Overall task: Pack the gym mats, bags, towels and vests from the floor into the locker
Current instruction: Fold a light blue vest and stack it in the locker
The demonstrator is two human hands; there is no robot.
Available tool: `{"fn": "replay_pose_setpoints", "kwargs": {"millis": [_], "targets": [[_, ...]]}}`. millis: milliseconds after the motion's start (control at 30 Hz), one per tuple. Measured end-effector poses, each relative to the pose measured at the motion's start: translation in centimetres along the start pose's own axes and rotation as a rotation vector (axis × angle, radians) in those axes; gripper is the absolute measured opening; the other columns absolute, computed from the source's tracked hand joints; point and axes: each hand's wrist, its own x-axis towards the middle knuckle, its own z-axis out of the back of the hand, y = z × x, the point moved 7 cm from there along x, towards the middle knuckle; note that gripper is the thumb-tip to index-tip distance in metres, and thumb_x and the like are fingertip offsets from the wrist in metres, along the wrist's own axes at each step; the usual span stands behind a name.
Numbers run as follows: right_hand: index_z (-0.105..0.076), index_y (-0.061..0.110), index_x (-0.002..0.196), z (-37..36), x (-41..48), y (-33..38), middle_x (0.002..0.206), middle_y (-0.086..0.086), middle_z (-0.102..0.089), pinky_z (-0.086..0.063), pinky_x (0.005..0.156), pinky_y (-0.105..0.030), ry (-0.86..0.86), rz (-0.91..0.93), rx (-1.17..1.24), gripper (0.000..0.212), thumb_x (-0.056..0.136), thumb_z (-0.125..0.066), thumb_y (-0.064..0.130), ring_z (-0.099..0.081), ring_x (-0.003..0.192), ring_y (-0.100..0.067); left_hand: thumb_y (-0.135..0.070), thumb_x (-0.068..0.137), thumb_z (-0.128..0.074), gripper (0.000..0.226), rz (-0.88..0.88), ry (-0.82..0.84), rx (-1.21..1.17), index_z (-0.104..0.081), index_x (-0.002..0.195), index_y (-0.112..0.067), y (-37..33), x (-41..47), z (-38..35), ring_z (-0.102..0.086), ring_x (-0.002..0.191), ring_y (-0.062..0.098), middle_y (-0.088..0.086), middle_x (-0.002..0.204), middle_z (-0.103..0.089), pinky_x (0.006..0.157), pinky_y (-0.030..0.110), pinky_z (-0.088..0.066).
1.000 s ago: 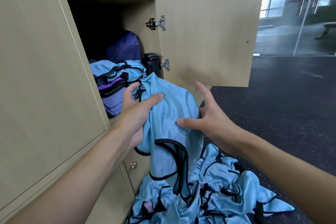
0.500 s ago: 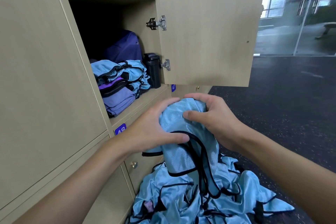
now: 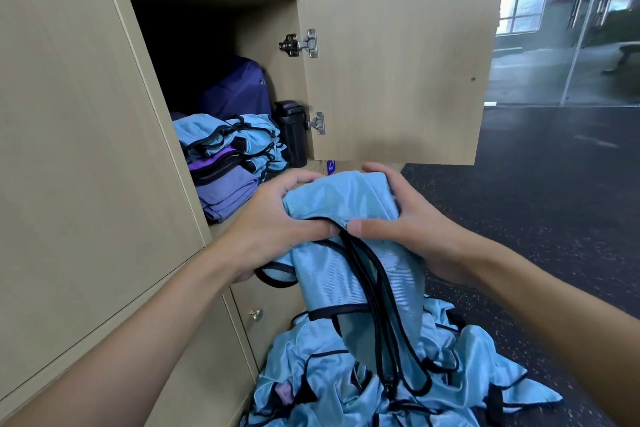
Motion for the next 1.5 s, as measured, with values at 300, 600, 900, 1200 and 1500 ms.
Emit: {"fn": "replay_pose_setpoints", "kwargs": {"millis": [300,600,900,1200,1500], "targets": [[-0.039,0.040,0.136,0.7,-0.2,0.6,0.085,0.004,-0.070,-0.058,0.061,-0.026,-0.177,0.067,0.018,0.081,0.078,-0.079,0.000,-0.073,0.075,-0.010,-0.036,0.064,-0.088,0.081,-0.089,0.019,0.118,-0.044,0.129,-0.055,-0.7,-0.6,-0.4,-0.059,0.119,0.006,-0.012,0.136,-0.051,0.102,0.037,-0.051],[-0.039,0.035,0.140,1.5,-0.1,0.2,0.096,-0.001,-0.069,-0.060,0.060,-0.033,-0.309,0.001,0.180,0.077,0.081,-0.078,0.006,-0.075,0.074,-0.017,-0.035,0.057,-0.092,0.110,-0.153,0.142,0.430,-0.032,0.148,-0.048,-0.7,-1.7,-3.5,-0.025,0.120,-0.032,-0.037,0.150,0.007,0.089,-0.005,-0.035],[-0.045,0.037,0.139,0.2,-0.3,1.1,0.110,0.007,-0.072,-0.058,0.074,-0.025,0.010,0.016,0.118,0.083,0.069,-0.079,0.006,-0.072,0.098,-0.014,-0.025,0.052,-0.083,0.096,-0.130,0.027,0.378,-0.046,0.139,-0.035,0.2,-0.5,-2.0,-0.049,0.108,-0.017,-0.014,0.131,-0.048,0.086,0.003,-0.039],[-0.047,0.033,0.136,0.1,-0.6,1.9,0.120,0.013,-0.062,-0.051,0.083,-0.013,0.111,0.086,-0.367,0.084,0.068,-0.089,0.009,-0.063,0.104,0.003,-0.002,0.068,-0.085,0.064,0.003,0.073,0.167,-0.063,0.120,-0.032,0.4,-0.2,-0.7,-0.064,0.079,-0.001,-0.008,0.103,-0.068,0.066,0.014,-0.050],[-0.066,0.016,0.103,1.2,-0.2,1.8,0.090,0.001,-0.072,-0.058,0.071,-0.023,-0.006,0.156,-0.322,0.034,0.075,-0.084,0.010,-0.069,0.080,-0.008,-0.043,0.059,-0.083,0.077,0.027,0.188,0.063,-0.054,0.131,-0.044,-0.1,-0.7,-0.6,-0.067,0.110,0.012,-0.012,0.125,-0.065,0.095,0.035,-0.054]]}}
